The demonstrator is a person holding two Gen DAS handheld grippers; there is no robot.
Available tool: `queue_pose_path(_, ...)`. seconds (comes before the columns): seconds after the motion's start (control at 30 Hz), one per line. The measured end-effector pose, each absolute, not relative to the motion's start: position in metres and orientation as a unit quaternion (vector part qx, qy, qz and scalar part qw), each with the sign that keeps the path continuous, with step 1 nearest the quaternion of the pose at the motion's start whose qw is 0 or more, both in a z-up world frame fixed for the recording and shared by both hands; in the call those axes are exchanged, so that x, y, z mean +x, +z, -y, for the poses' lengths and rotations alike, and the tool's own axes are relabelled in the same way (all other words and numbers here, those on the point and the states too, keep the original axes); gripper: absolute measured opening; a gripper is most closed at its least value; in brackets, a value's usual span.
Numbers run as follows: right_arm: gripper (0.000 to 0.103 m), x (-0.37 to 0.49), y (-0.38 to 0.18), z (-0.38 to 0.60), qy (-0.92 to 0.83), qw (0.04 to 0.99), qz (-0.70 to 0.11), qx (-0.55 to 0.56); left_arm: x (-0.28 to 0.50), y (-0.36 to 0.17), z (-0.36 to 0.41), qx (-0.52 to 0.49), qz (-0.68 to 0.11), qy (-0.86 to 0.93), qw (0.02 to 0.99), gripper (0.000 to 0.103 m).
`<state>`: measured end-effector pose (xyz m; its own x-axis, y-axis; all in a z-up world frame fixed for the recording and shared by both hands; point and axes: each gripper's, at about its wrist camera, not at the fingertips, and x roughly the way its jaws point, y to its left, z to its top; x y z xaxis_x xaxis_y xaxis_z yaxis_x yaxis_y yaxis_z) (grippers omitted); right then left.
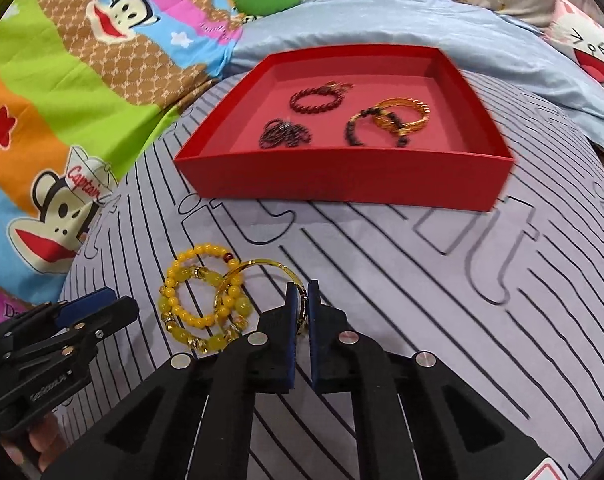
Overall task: Organize jewelry
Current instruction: 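Grasp the thin gold bangle with the right tool while the left tool grasps the yellow amber bracelet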
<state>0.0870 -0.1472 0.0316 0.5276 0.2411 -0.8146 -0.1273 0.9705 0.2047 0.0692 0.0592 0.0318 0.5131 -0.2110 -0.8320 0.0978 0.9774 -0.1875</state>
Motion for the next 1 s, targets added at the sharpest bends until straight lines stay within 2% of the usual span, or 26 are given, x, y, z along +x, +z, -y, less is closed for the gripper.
queue_pose_path(0.4,0.005,0.063,0.036,0.183,0.084,0.874,-0.471,0.090,0.088,0.032,-0.037,-0.069,-0.483,-0.117,0.865,0.038)
queue_pose_path(0.7,0.005,0.053,0.027,0.197,0.078,0.867,-0.480,0.106,0.109,0.015,-0.027,-0.076,-0.494,-0.120,0.858,0.036)
queue_pose_path(0.8,0.005,0.053,0.025,0.198,0.078,0.865,-0.483,0.109,0.111,0.015,-0.024,-0.068,-0.491,-0.122,0.860,0.031)
queue_pose_path(0.87,0.005,0.053,0.024,0.198,0.079,0.864,-0.484,0.111,0.112,0.014,-0.021,-0.062,-0.491,-0.124,0.860,0.017)
queue_pose_path(1.0,0.005,0.052,0.027,0.197,0.084,0.865,-0.481,0.112,0.113,0.016,-0.020,-0.061,-0.492,-0.129,0.859,0.009)
